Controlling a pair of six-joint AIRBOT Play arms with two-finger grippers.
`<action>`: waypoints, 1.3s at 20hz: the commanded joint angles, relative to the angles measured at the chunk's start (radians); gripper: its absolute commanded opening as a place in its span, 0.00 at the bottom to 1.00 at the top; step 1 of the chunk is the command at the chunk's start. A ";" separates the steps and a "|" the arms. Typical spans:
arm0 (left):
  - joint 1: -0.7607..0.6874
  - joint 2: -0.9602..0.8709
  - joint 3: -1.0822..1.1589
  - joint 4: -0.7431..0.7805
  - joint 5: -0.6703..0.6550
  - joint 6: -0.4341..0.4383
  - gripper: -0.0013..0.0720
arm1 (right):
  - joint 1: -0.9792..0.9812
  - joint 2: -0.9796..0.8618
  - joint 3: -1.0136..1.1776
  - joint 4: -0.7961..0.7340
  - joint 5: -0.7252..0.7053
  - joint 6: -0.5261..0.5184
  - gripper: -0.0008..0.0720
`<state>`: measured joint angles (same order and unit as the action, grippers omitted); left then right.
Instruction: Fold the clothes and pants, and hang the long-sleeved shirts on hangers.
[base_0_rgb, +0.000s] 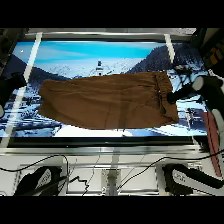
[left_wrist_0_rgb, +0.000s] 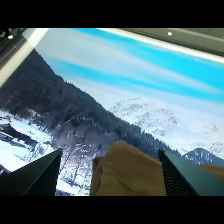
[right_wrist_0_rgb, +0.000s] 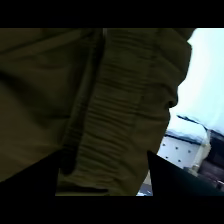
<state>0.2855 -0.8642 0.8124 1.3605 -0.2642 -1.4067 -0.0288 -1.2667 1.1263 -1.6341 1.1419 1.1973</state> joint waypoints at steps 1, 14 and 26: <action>0.002 0.012 0.000 0.001 -0.036 0.000 0.97 | 0.081 0.000 -0.057 -0.059 0.077 -0.040 0.86; 0.002 0.011 0.000 0.001 -0.074 0.000 0.97 | 0.114 -0.007 -0.208 -0.171 -0.152 -0.171 0.97; 0.005 0.011 0.000 0.002 -0.074 0.000 0.97 | 0.114 -0.087 -0.192 -0.315 -0.106 0.009 0.06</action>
<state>0.2897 -0.8528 0.8120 1.3621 -0.3386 -1.4067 0.0845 -1.3502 0.9241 -1.8839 1.0351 1.0985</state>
